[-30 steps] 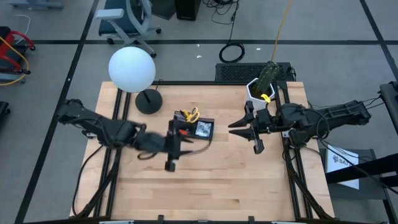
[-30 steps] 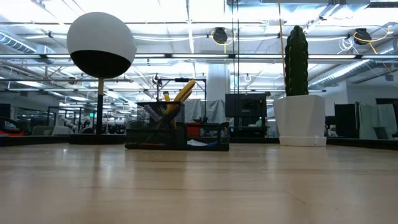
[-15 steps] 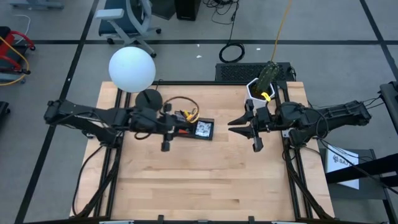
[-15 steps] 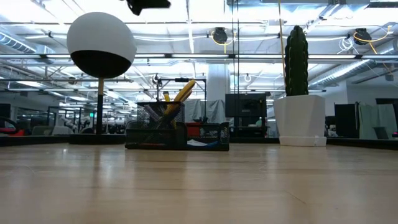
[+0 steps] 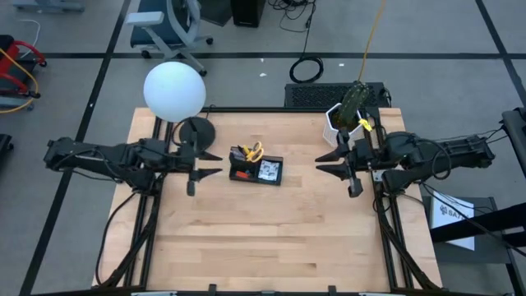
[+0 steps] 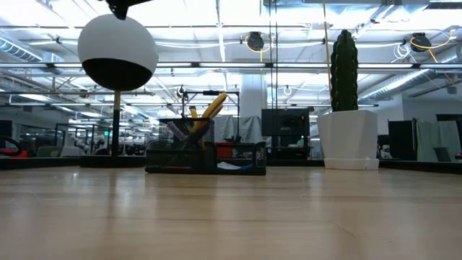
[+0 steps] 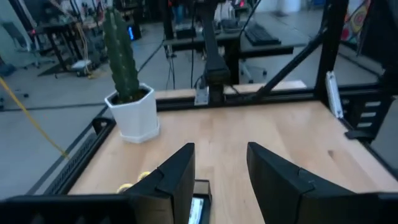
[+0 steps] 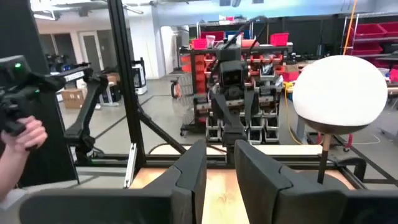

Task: Pick and place office supplies into organizer
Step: Return to home position

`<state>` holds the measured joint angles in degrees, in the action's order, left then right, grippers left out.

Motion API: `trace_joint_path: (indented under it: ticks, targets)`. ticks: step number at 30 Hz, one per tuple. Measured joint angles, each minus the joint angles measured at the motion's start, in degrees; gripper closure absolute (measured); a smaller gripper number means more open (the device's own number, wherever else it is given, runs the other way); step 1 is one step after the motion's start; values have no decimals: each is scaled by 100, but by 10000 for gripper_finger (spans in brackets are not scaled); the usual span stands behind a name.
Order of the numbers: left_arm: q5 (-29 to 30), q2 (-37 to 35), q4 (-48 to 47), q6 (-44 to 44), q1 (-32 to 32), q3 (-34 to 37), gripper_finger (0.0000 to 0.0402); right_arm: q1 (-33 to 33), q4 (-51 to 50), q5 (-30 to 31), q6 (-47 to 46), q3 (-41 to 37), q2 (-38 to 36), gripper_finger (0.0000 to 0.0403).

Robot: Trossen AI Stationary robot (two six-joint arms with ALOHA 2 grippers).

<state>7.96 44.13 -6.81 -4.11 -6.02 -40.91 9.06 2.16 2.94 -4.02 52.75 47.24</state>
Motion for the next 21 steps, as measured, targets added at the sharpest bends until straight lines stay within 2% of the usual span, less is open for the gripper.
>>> trace_joint_path:
  ticks: [7, 16, 21]
  targets:
    - [9, -491, 91, -8, 0, 226, 249, -42, 24, 0, 42, -539, -939, 328]
    - [256, -583, 70, -2, 6, 300, 249, -35, 1560, -3, 471, -1666, -1895, 328]
    - [257, -590, 68, -121, -6, 300, 249, -35, 1603, -4, 496, -1866, -2347, 328]
